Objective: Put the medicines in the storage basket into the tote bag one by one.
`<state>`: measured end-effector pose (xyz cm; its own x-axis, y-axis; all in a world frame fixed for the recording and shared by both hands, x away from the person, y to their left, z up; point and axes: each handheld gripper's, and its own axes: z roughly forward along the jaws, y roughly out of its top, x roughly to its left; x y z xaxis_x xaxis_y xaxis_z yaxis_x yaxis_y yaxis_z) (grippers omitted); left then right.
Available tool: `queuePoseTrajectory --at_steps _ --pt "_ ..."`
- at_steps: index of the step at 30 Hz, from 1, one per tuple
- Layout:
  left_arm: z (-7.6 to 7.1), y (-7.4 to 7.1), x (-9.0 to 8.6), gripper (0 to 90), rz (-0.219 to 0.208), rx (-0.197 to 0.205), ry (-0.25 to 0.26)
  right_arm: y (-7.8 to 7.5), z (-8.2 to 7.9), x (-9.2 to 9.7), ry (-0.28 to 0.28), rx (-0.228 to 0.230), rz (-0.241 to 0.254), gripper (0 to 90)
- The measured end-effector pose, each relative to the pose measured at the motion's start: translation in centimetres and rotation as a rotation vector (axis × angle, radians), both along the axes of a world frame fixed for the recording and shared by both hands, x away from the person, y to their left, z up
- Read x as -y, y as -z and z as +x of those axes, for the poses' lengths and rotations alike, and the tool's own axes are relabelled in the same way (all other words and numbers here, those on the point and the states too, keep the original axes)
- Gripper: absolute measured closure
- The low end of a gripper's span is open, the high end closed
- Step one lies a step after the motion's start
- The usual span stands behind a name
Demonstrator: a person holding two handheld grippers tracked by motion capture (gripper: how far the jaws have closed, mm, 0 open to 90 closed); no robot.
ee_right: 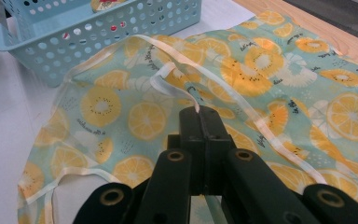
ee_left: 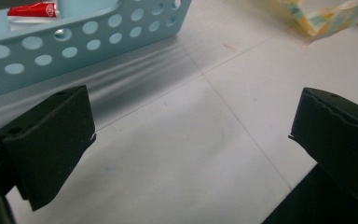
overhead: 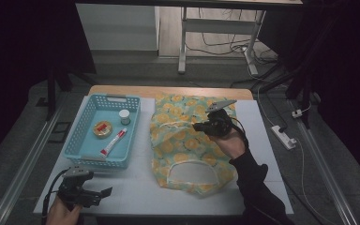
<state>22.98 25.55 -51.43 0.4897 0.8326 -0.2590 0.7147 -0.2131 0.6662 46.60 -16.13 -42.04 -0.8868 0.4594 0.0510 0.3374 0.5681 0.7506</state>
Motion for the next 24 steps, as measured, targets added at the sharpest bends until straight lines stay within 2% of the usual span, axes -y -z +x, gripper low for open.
queuePoseTrajectory --at_steps 12,18,21,24 --pt "0.3 -0.7 -0.9 0.0 -0.052 0.023 0.014 -0.2 0.0 0.0 0.0 0.005 0.001 90.0" --pt "0.3 -1.6 -1.1 0.0 -0.055 0.052 0.018 -0.2 -0.1 0.0 -0.004 0.008 -0.002 90.0" --pt "0.3 -2.0 -1.4 0.0 -0.088 0.06 0.016 -0.2 -0.1 -0.1 -0.006 0.01 -0.004 90.0" --pt "0.5 -2.3 -1.6 0.0 -0.098 0.063 0.016 -0.2 -0.1 0.0 -0.006 0.011 -0.002 90.0"
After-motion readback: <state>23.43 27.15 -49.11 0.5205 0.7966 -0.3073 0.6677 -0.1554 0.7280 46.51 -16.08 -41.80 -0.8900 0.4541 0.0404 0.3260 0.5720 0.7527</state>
